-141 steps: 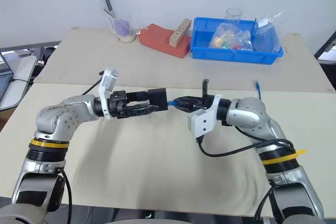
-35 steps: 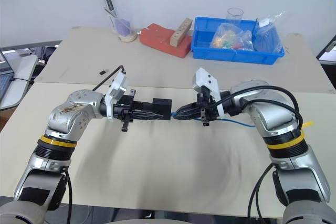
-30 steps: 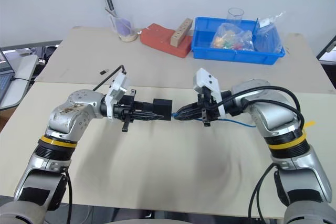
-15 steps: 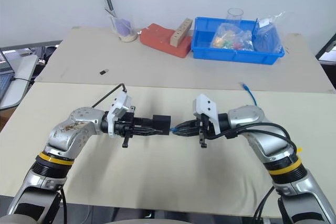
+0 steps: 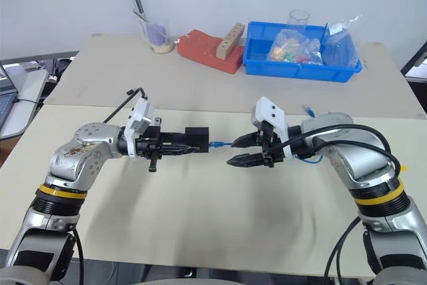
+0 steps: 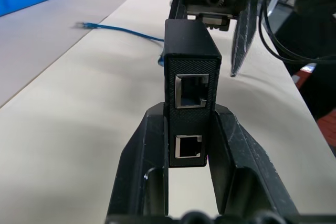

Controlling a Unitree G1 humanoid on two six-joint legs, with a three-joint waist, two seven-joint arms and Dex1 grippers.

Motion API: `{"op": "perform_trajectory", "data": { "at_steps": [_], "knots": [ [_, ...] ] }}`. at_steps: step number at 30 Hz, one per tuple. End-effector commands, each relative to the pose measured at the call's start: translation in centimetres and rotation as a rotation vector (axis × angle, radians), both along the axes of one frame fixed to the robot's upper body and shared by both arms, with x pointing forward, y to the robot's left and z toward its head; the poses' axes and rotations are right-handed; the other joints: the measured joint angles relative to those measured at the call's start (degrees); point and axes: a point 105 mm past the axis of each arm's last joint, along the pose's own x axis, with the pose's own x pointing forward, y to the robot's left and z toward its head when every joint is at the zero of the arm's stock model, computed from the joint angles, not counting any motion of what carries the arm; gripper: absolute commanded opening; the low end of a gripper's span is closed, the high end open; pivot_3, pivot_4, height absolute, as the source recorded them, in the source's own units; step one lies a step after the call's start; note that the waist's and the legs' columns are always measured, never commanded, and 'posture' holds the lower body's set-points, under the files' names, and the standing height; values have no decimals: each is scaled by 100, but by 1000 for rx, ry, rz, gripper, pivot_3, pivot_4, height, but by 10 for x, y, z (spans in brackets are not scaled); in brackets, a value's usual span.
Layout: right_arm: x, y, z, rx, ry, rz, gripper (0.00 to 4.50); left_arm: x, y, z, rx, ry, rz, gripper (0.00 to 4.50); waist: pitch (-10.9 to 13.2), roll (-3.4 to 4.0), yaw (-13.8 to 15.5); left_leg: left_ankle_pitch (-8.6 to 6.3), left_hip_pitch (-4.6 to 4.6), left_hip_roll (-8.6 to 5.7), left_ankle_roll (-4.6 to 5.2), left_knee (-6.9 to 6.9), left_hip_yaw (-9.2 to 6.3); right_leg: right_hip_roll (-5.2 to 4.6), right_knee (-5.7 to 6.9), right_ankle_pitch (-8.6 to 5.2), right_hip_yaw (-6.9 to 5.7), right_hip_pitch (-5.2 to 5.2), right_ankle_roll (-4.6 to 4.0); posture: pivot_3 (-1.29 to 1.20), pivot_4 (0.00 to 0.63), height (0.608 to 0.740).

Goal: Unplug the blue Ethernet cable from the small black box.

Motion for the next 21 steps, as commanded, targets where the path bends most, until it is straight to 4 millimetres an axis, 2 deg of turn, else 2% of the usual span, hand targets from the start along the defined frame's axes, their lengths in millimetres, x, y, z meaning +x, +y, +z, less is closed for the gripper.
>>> {"op": "perform_trajectory", "data": {
  "at_steps": [1, 7, 13, 21],
  "knots": [
    [5, 5, 14, 17, -45, 6, 2660, -3, -7, 10, -7, -50, -55, 524, 0, 0, -7, 0, 0, 0, 0, 0, 0, 0, 0, 0, 1, 0, 0, 0, 150, 740],
    [8, 10, 27, 53, -45, 11, 2660, -5, -6, 8, 12, -47, -78, 524, 0, 0, -14, 0, 1, 0, 0, 0, 0, 1, 2, 0, 0, -1, 0, 0, 150, 740],
    [6, 13, 31, 53, -44, 33, 2660, -2, -4, 8, 19, -48, -79, 524, 0, 0, 1, 0, 0, 0, 0, 0, 0, -1, 2, 0, 0, -1, 0, 0, 150, 740],
    [4, 16, 18, 29, -23, 40, 2660, 0, -9, 14, 4, -75, -88, 524, 0, 0, -3, 0, 0, 0, 0, 0, 0, -1, 2, 0, 0, -1, 0, 0, 150, 740]
  ]
}}
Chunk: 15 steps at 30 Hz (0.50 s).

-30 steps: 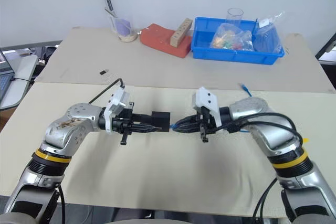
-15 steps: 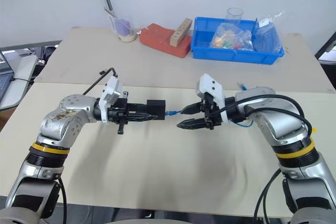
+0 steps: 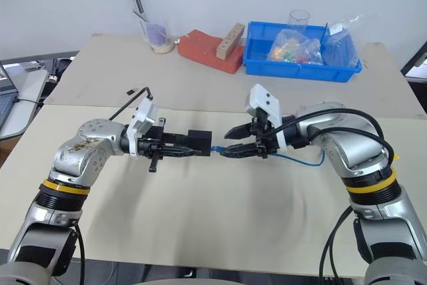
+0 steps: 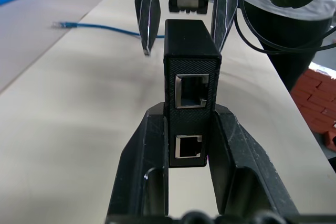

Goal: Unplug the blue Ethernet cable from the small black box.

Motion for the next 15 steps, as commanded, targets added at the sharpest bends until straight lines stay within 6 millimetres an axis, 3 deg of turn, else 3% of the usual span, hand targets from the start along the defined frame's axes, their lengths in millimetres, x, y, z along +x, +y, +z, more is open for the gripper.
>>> {"op": "perform_trajectory", "data": {
  "at_steps": [1, 7, 12, 15],
  "knots": [
    [-2, 5, 3, 5, -29, 22, 2660, 0, -3, 10, -13, -53, -18, 524, 0, 0, -2, 0, 0, 0, 0, 0, 0, 0, 0, 0, 0, 0, 0, 0, 150, 740],
    [2, 6, 5, 16, -24, 23, 2660, -2, -4, 8, -3, -51, -30, 524, 0, 0, -7, 0, 0, 1, 0, 0, 0, 1, 1, 0, 0, 0, 0, 0, 150, 740],
    [-1, 8, 7, 22, -21, 40, 1188, -2, -4, 7, -1, -49, -33, 524, 0, 0, -5, 0, 0, 1, 0, 0, 0, 1, 1, 0, 0, 0, 0, 0, 150, 740],
    [-3, 9, 6, 22, -16, 48, 1188, -2, -5, 7, 0, -49, -34, 524, 0, 0, -7, 0, 1, 1, 0, 0, 0, 1, 1, 0, 0, 0, 0, 0, 150, 740]
  ]
}}
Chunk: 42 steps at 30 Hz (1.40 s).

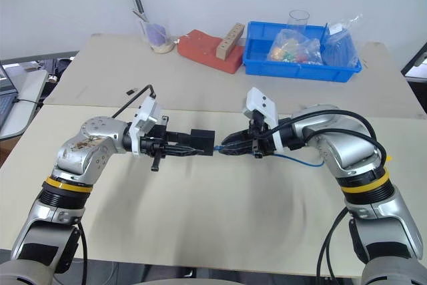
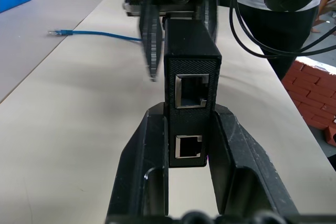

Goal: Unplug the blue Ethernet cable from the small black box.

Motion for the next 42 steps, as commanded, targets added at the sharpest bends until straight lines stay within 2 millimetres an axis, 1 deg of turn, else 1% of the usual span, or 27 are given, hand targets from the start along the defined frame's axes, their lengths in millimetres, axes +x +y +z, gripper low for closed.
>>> {"op": "perform_trajectory", "data": {
  "at_steps": [1, 11, 27, 31, 32, 42],
  "knots": [
    [-5, 6, 10, 12, -40, 44, 1188, -1, -1, 8, -7, -49, -18, 524, 0, 0, 0, 0, 0, 0, 0, 0, 0, 0, 0, 0, 0, 0, 0, 0, 150, 740],
    [-6, 13, 9, 14, -30, 69, 1188, 0, -3, 7, -6, -53, -25, 524, 0, 0, 1, 0, 0, 0, 0, 0, 0, 0, 0, 0, 0, 0, 0, 0, 150, 740],
    [-2, 11, 9, 6, -31, 71, 1188, -4, -5, 5, -1, -55, -38, 524, 0, 0, 3, 0, -1, 0, 0, 0, 0, 0, 1, 0, 0, -1, 0, 0, 150, 740],
    [-2, 10, 8, -3, -37, 77, 84, -4, -5, 6, -3, -56, -40, 524, 0, 0, 1, 0, 0, 0, 0, 0, 0, 0, 1, 0, 0, -1, 0, 0, 150, 740],
    [-3, 10, 7, -5, -35, 80, 32, -4, -5, 6, -3, -57, -40, 524, 0, 0, 0, 0, 0, 0, 0, 0, 0, 0, 2, 0, -1, -1, 0, 0, 150, 740],
    [-6, 10, 6, -11, -27, 100, 32, -3, -4, 6, -2, -58, -36, 524, 0, 0, 0, 0, 0, 0, 0, 0, 0, 0, 1, 0, 0, -1, 0, 0, 150, 740]
  ]
}}
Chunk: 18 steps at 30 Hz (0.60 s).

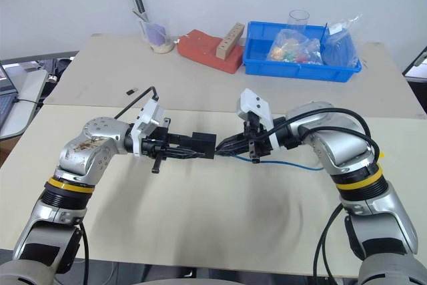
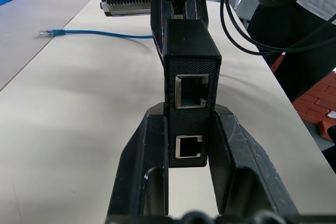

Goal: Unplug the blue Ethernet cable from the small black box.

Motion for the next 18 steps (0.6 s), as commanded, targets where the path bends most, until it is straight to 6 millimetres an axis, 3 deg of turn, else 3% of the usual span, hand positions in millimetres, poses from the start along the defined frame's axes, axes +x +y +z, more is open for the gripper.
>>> {"op": "perform_trajectory", "data": {
  "at_steps": [1, 2, 6, 18],
  "knots": [
    [-3, 2, 5, 5, -21, 20, 32, -1, -2, 9, -14, -55, -16, 524, 0, 0, -1, 0, 0, 0, 0, 0, 0, 0, 0, 0, 0, 0, 0, 0, 150, 740],
    [-3, 2, 5, 6, -20, 19, 32, -1, -2, 9, -15, -54, -16, 524, 0, 0, -1, 0, 0, 0, 0, 0, 0, 0, 0, 0, 0, 0, 0, 0, 150, 740],
    [-2, 2, 5, 7, -21, 15, 1587, -1, -2, 9, -14, -53, -17, 524, 0, 0, 0, 0, 0, 0, 0, 0, 0, 0, 0, 0, 0, 0, 0, 0, 150, 740],
    [1, 3, 2, -1, -26, 11, 1587, -2, -3, 9, -12, -53, -24, 524, 0, 0, 0, 0, 0, 0, 0, 0, 0, 0, 0, 0, 0, 0, 0, 0, 150, 740]
  ]
}}
